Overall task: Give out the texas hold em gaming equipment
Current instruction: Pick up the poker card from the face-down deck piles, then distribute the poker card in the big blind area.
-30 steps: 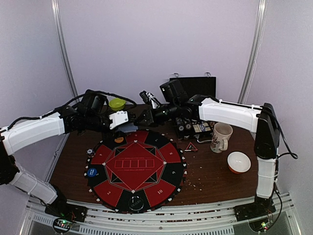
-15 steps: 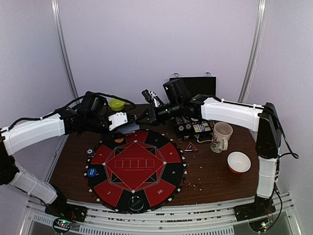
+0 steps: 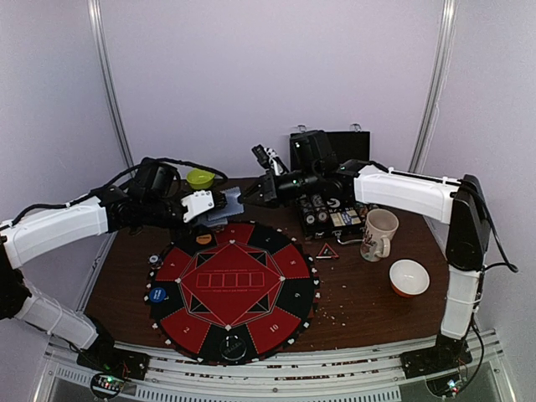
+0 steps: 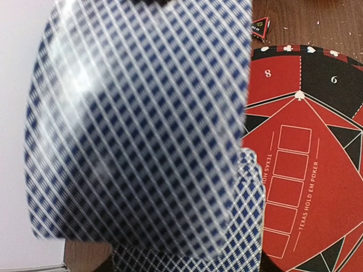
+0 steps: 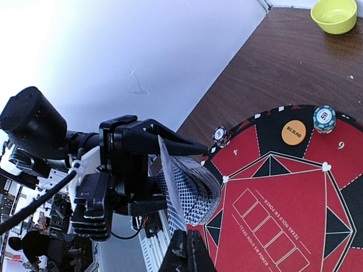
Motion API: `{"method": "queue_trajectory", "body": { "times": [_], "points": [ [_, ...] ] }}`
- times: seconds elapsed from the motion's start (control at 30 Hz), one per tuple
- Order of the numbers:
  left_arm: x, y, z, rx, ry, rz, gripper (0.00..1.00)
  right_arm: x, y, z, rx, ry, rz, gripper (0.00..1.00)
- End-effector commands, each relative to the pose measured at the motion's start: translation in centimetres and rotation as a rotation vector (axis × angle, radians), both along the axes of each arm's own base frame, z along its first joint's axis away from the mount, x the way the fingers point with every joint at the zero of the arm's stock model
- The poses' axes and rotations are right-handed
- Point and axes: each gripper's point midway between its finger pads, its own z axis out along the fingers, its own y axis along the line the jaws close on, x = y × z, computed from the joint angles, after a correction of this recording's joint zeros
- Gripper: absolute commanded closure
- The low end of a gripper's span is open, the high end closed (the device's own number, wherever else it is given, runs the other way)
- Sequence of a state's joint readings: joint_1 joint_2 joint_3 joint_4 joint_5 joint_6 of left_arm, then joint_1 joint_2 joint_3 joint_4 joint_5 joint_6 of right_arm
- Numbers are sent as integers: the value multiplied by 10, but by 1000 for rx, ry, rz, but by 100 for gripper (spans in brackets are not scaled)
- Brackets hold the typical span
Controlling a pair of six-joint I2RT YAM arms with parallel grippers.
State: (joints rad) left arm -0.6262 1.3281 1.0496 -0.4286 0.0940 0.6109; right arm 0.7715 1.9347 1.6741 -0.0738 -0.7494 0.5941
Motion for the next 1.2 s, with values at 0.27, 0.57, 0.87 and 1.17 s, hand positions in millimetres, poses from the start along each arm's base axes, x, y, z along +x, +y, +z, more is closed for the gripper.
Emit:
{"method": "queue_trajectory", "body": {
  "times": [0.27, 0.57, 0.87, 1.17],
  "points": [
    [11, 5, 23, -80, -69, 45, 49, 16, -27, 42, 106, -22, -63, 100],
    [10, 17, 21, -105, 15, 124, 49, 51, -87, 48, 64, -58, -277, 100],
    [14, 35, 37, -153, 60, 301, 48, 31, -83, -21, -111, 19, -332, 100],
    [20, 40, 47, -148, 50, 348, 48, -9, -4, -58, -68, 106, -306, 100]
  ]
}}
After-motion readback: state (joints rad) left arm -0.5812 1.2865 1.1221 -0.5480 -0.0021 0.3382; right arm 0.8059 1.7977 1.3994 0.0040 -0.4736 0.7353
